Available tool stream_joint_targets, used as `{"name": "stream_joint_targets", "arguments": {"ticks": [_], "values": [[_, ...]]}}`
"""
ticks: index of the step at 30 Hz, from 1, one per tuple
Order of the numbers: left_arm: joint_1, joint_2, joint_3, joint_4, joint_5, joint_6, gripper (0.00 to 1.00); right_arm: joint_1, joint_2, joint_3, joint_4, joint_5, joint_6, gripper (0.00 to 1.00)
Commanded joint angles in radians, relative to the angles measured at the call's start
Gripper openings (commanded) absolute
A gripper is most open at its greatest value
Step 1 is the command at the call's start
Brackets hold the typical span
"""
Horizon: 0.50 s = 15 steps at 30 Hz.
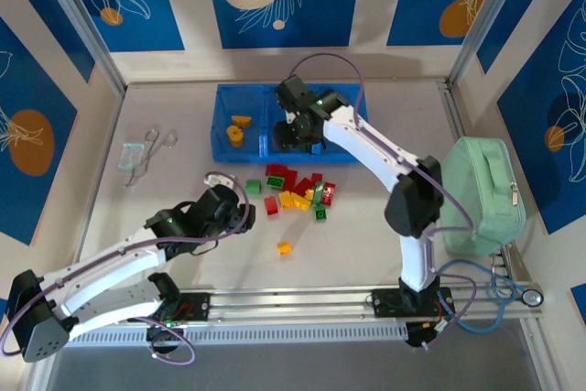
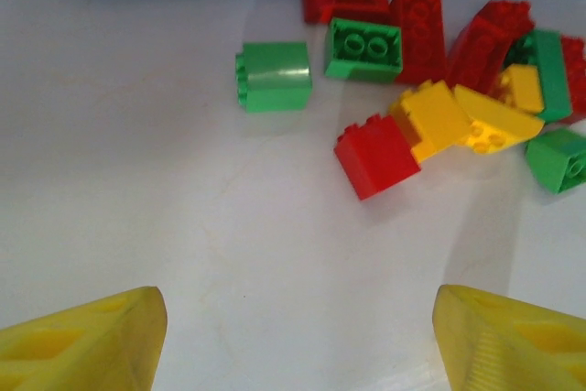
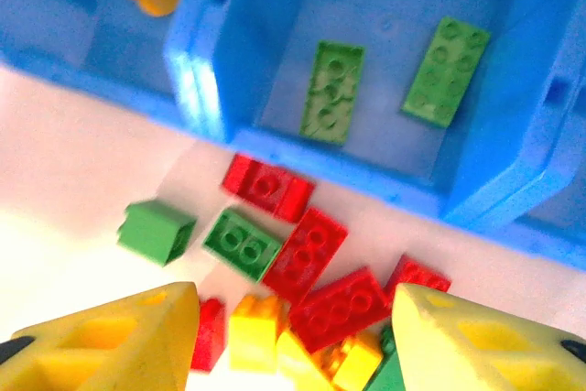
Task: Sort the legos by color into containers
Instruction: Place the lego in the container, then pick up the lego from the center of the table.
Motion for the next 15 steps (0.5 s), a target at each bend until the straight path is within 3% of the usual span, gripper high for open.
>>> {"name": "stream_joint_targets", "arguments": {"ticks": [1, 6, 15], "values": [[-0.009, -0.033, 0.001, 0.067, -0.04, -0.024, 0.77, 0.043, -0.053, -0.132, 0.069, -0.045, 0.032, 0.58], [-0.009, 0.011, 0.019, 0.062, -0.035, -0.03, 0.77, 0.142, -0.066, -0.255, 0.099, -0.071, 0.082, 0.6], [-0.011, -0.038, 0.008, 0.047, -0.065, -0.049, 0.77, 0.218, 0.057, -0.262, 0.102, -0.06, 0.148, 0.6]]}}
